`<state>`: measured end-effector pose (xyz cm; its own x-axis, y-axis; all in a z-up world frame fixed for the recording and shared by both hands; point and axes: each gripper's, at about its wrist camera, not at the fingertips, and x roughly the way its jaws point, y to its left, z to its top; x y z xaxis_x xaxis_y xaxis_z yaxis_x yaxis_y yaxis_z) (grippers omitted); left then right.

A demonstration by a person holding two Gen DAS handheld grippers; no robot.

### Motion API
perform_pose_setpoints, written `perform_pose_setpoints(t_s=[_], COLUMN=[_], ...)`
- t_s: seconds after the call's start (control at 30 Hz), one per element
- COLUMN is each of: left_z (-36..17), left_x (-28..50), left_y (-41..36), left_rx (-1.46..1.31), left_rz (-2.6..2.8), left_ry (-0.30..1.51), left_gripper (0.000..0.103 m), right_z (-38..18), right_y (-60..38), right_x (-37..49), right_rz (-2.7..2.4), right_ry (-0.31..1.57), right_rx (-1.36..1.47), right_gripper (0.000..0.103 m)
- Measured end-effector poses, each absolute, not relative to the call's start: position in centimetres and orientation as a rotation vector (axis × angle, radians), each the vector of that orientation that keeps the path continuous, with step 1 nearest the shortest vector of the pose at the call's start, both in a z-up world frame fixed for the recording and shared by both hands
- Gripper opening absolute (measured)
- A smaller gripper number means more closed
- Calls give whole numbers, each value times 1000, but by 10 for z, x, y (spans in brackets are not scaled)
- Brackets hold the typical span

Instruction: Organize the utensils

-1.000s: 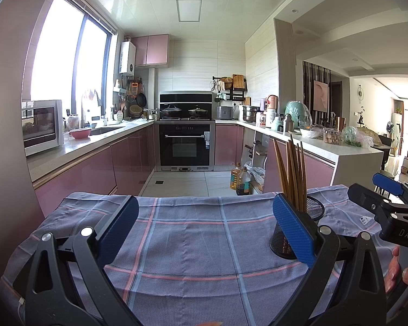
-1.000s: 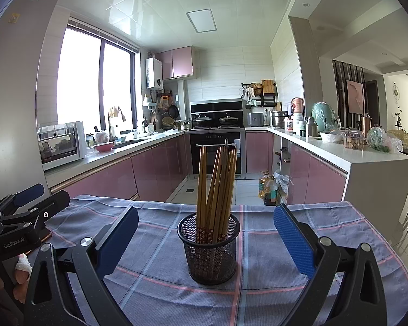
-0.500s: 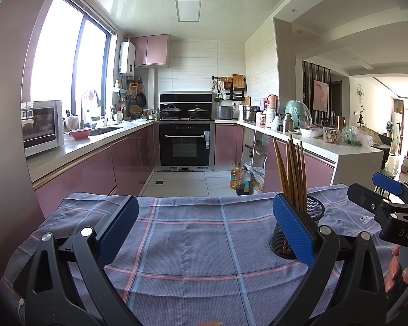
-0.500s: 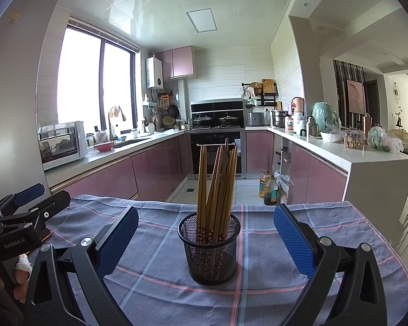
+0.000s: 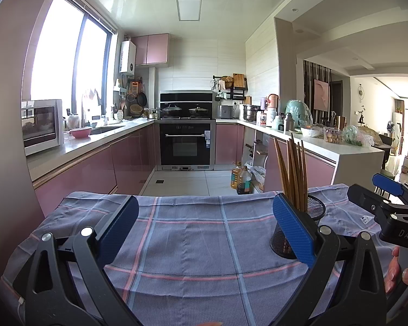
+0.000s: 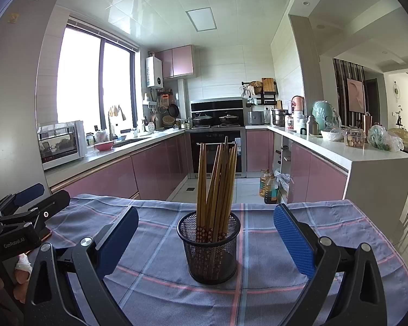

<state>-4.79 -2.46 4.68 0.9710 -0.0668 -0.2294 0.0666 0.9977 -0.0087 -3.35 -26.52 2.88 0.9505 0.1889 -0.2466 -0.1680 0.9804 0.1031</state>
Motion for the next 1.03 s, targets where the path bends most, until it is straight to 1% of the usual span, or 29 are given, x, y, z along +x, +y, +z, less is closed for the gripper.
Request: perform_pose_setpoints(t_s=[0.47, 0.7, 0.9, 1.03], left_z=[44, 41, 36, 27], left_x=[-50, -48, -36, -28], left_y=[-25, -27, -29, -26], left_rx=[10, 41, 34, 29], left_rz=[-61, -45, -41, -47], left_ry=[232, 223, 280, 328], left_gripper=[97, 97, 97, 97], right_z=[27, 14, 6, -5], right_y=[-268, -283, -292, -303], right_x=[-34, -28, -24, -12], right_rz=[179, 140, 123, 105], right_ry=[265, 313, 342, 402], right_rx=[84, 91, 97, 87], right_gripper=[96, 96, 96, 96])
